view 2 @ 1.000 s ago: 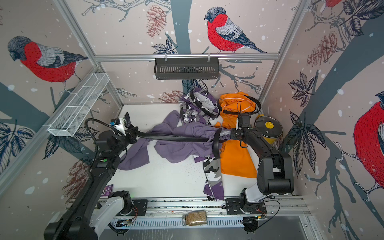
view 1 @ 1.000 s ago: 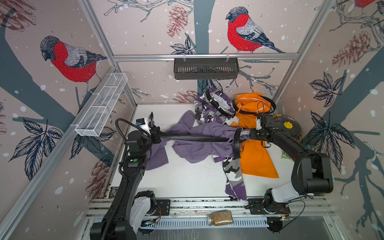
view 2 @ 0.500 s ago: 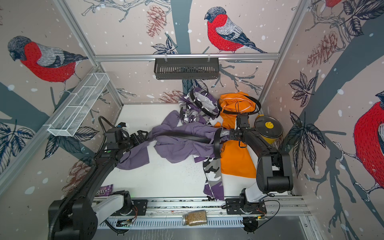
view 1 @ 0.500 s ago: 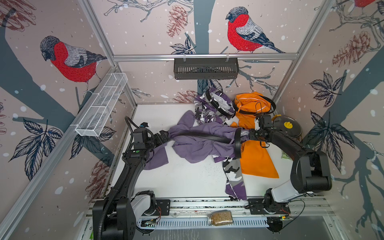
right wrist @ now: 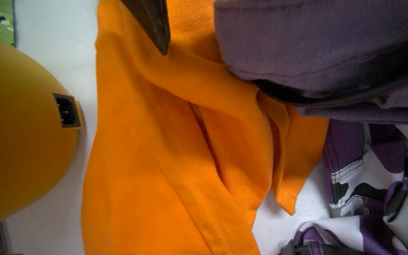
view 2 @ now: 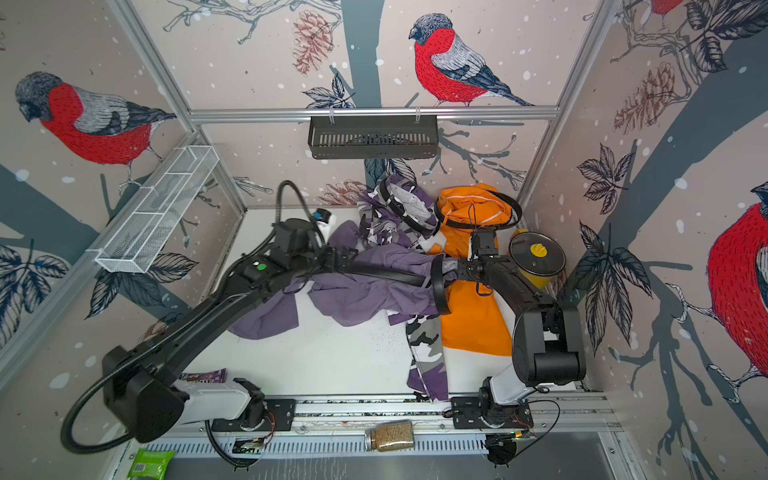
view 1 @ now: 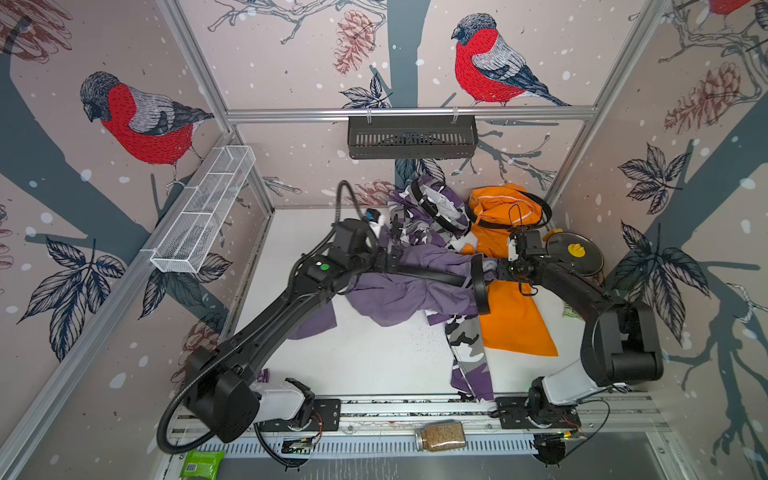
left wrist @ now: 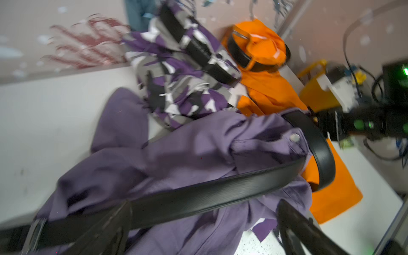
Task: Remove the belt from the trousers
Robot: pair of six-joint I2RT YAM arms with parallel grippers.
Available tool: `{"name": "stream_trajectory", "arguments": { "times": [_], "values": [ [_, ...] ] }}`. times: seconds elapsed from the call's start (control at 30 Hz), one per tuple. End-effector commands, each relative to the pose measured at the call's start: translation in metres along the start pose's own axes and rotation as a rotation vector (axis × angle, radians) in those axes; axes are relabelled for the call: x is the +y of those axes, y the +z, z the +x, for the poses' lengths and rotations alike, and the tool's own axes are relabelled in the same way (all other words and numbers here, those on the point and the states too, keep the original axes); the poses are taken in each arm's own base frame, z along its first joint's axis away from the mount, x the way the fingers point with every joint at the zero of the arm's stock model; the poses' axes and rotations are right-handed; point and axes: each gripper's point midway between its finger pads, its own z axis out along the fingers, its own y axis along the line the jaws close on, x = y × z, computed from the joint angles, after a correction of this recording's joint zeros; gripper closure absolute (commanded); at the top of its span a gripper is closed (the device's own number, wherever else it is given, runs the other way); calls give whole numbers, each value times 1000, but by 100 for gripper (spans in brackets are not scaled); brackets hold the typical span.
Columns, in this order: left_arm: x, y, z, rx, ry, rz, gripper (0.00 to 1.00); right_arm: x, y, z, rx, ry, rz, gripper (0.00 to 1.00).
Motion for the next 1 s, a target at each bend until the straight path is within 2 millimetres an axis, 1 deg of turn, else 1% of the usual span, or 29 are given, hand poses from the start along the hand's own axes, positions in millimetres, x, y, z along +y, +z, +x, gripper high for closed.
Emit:
{"name": "stream_trajectory", "arguments": {
  "times": [0.0, 0.07, 0.13, 0.2, 0.27, 0.33, 0.47, 0.53, 0.7, 0.83, 0.97],
  "values": [
    [-22, 27, 4, 47, 364, -65, 0, 4, 1, -2, -11, -11, -12, 47],
    [-41, 46, 2, 76, 439, -8, 0, 5, 2, -1, -5, -17, -16, 47],
    [-53, 63, -4, 87, 450, 44, 3, 6, 3, 0, -3, -20, -17, 46],
    [-69, 80, -3, 115, 471, 134, 3, 5, 3, 0, -3, -23, -16, 46],
    [-83, 99, 8, 180, 476, 221, 5, 6, 3, 0, -2, -24, -21, 46],
    [-95, 115, 25, 270, 477, 310, 7, 7, 3, -1, -3, -25, -25, 45],
    [-103, 135, 58, 447, 457, 391, 17, 7, 1, -2, -6, -29, -28, 45],
    [-106, 137, 66, 455, 454, 413, 20, 8, 0, -2, -10, -29, -29, 45],
    [-116, 126, 66, 420, 431, 476, 27, 7, -1, -2, -12, -28, -29, 44],
    [-123, 119, 70, 427, 410, 524, 30, 9, 0, -2, -11, -29, -38, 44],
    [-128, 110, 60, 393, 383, 560, 31, 9, 0, -1, -8, -28, -43, 44]
  ]
}}
